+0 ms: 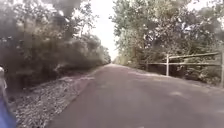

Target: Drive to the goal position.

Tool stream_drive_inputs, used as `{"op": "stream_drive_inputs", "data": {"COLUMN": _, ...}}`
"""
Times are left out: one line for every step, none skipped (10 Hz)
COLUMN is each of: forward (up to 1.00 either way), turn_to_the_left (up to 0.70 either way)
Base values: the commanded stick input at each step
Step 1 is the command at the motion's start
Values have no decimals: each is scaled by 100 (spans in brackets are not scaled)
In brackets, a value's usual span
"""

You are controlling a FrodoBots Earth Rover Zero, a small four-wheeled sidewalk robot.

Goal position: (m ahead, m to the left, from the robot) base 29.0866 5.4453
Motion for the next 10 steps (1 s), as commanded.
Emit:
{"op": "stream_drive_inputs", "data": {"forward": 70, "turn_to_the_left": 0}}
{"op": "stream_drive_inputs", "data": {"forward": 70, "turn_to_the_left": 0}}
{"op": "stream_drive_inputs", "data": {"forward": 70, "turn_to_the_left": 0}}
{"op": "stream_drive_inputs", "data": {"forward": 70, "turn_to_the_left": 0}}
{"op": "stream_drive_inputs", "data": {"forward": 70, "turn_to_the_left": 0}}
{"op": "stream_drive_inputs", "data": {"forward": 70, "turn_to_the_left": 0}}
{"op": "stream_drive_inputs", "data": {"forward": 70, "turn_to_the_left": 0}}
{"op": "stream_drive_inputs", "data": {"forward": 70, "turn_to_the_left": 0}}
{"op": "stream_drive_inputs", "data": {"forward": 70, "turn_to_the_left": 0}}
{"op": "stream_drive_inputs", "data": {"forward": 70, "turn_to_the_left": 0}}
